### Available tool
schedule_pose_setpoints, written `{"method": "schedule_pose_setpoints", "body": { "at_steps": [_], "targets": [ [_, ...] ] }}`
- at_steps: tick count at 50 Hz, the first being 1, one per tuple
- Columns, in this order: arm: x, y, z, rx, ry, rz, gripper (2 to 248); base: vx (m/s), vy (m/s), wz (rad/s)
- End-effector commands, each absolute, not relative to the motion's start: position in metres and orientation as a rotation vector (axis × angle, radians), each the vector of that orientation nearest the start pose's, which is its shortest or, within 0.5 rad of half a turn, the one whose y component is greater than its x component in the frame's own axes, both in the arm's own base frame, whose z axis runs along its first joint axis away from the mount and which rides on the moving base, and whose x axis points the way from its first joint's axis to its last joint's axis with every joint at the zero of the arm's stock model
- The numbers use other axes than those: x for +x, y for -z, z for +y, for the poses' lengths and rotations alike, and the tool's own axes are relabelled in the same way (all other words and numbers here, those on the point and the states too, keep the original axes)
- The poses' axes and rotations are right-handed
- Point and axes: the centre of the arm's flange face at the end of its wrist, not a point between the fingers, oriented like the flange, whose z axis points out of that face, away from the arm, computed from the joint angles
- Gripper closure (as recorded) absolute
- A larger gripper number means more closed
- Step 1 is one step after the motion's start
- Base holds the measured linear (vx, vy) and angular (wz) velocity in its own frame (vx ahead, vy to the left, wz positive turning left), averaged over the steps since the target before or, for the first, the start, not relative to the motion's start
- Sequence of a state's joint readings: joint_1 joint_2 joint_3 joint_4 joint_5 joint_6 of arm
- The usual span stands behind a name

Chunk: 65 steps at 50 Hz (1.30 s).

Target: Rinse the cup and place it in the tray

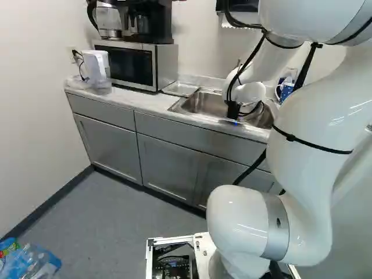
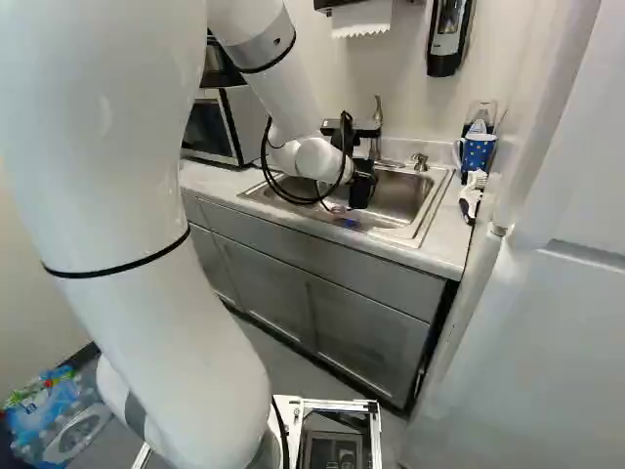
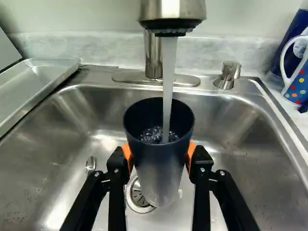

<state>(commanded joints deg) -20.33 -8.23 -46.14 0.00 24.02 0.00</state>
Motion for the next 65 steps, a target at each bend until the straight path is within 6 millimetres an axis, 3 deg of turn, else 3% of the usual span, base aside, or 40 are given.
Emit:
{"method": "schedule_pose_setpoints", "body": {
  "at_steps": [65],
  "targets": [
    [0.4832,-0.4638,-0.179,-2.817,1.69,0.505,126,0.0,0.0,0.0]
  ]
}}
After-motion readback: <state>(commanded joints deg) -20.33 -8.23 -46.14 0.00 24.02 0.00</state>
